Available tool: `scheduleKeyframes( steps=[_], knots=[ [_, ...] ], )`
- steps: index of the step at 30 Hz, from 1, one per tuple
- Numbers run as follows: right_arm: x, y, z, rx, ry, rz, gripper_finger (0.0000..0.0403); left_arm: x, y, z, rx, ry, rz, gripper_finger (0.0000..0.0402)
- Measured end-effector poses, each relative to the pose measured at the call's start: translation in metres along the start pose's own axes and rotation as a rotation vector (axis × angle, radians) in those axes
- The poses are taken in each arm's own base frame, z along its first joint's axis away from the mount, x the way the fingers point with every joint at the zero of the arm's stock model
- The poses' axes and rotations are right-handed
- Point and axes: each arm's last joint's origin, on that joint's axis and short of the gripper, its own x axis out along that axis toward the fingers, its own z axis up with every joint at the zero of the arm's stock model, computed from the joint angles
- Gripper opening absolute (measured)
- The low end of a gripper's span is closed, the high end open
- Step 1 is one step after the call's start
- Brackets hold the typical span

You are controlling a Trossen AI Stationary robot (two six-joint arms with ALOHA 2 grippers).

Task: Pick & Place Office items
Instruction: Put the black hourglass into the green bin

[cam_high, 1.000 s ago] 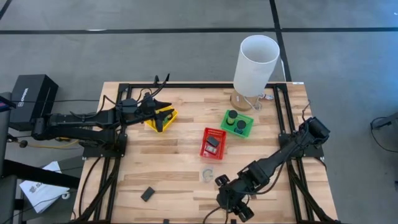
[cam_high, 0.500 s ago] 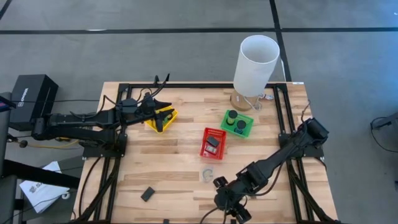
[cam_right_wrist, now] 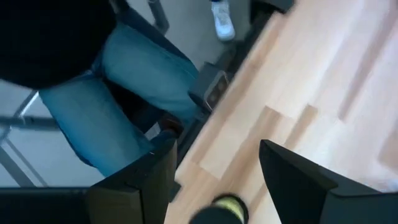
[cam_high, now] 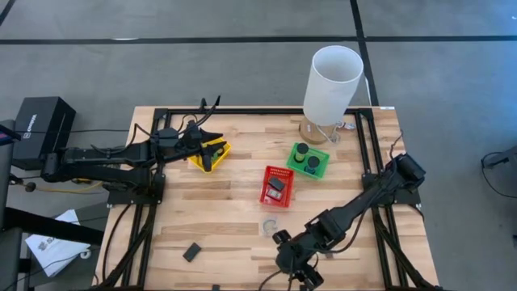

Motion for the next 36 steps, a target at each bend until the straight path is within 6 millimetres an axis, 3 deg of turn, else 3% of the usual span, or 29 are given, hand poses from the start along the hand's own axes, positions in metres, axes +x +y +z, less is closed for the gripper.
scheduleKeyframes(
  steps=[8,20,34,36],
  knots=[
    [0.015,-0.001,-0.004,-0.048,0.023,0.004,0.0238,0.000,0.000,0.000,-0.002,-0.001,0.000,0.0143],
    [0.017,0.017,-0.014,-0.077,0.102,-0.032,0.0261,0.000,0.000,0.000,-0.061,-0.001,0.000,0.0143],
    [0.015,0.009,-0.019,0.020,0.158,-0.083,0.0261,0.000,0.000,0.000,-0.097,0.000,0.000,0.0143],
    [0.022,0.008,-0.020,0.021,0.161,-0.079,0.0261,0.000,0.000,0.000,-0.097,0.000,0.000,0.0143]
  ],
)
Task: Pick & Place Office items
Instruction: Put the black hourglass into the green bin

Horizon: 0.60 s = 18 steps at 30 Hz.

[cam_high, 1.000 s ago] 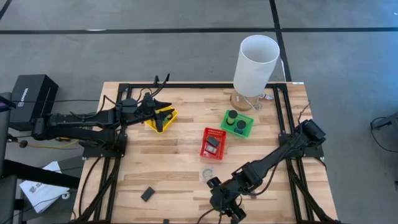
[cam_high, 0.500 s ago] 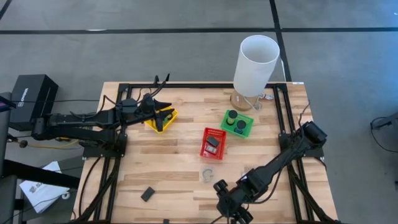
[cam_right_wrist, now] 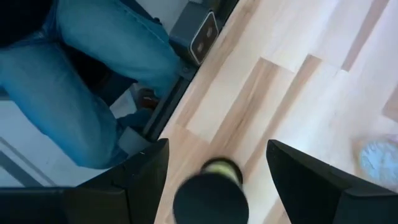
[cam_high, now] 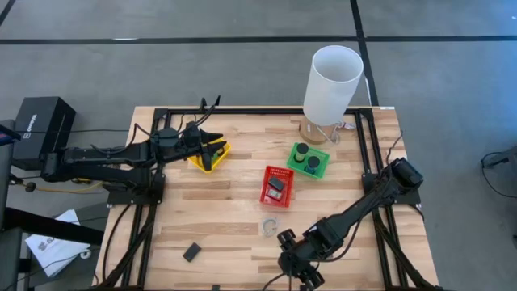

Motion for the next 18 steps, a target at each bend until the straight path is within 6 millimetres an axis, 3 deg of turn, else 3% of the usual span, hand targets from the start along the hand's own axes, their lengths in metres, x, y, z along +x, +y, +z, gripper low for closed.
scheduleKeyframes(
  steps=[7,18],
  knots=[
    [0.019,-0.002,-0.008,0.018,0.085,-0.012,0.0261,0.000,0.000,0.000,0.001,0.002,0.000,0.0143],
    [0.019,0.001,-0.009,0.019,0.095,-0.011,0.0261,0.000,0.000,0.000,0.002,0.003,0.001,0.0143]
  ],
)
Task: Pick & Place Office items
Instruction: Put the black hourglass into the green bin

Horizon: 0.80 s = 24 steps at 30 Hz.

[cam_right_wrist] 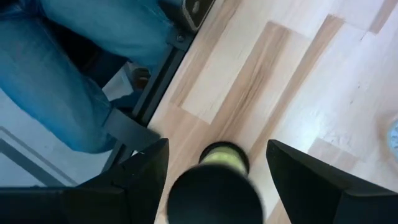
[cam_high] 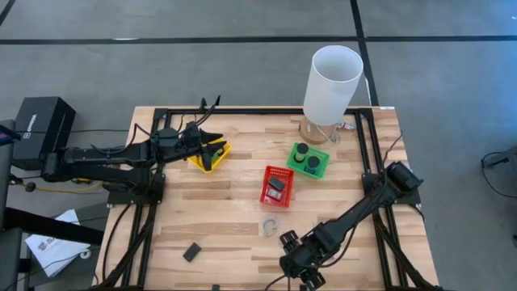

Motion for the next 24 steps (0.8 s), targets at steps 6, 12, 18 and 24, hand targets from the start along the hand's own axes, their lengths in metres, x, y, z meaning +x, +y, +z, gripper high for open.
scheduleKeyframes(
  steps=[6,12,18,24],
  knots=[
    [0.001,0.005,-0.005,-0.011,0.038,-0.002,0.0261,0.000,0.000,0.000,0.000,0.000,0.000,0.0143],
    [0.008,0.002,-0.007,-0.002,0.074,-0.013,0.0261,0.000,0.000,0.000,0.000,0.000,0.000,0.0143],
    [0.013,-0.003,-0.007,0.010,0.089,-0.013,0.0260,0.000,0.000,0.000,0.001,0.000,0.000,0.0143],
    [0.011,-0.002,-0.008,0.017,0.092,-0.012,0.0260,0.000,0.000,0.000,0.002,0.000,0.000,0.0143]
  ],
)
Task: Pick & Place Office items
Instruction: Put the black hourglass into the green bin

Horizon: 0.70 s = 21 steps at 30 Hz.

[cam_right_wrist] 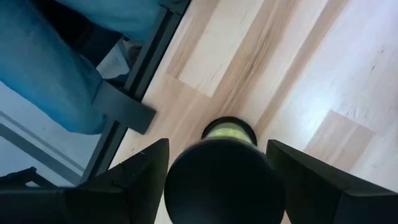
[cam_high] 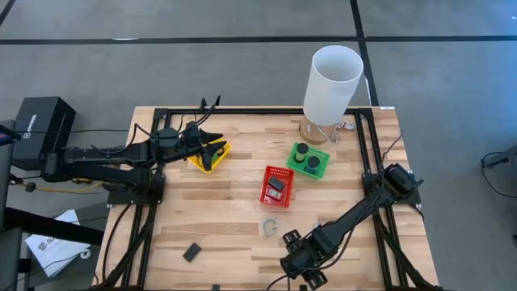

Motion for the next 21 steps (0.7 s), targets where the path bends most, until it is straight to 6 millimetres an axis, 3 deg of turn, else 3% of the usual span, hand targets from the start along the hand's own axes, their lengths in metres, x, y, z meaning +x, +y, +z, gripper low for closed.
scheduleKeyframes(
  steps=[13,21],
  knots=[
    [-0.0002,0.0008,-0.0004,0.000,0.002,0.004,0.0260,0.0000,0.0000,0.0000,0.000,0.000,0.000,0.0143],
    [-0.0009,-0.0023,0.0002,0.085,0.002,0.004,0.0260,0.0000,0.0000,0.0000,0.000,0.000,0.000,0.0143]
  ],
)
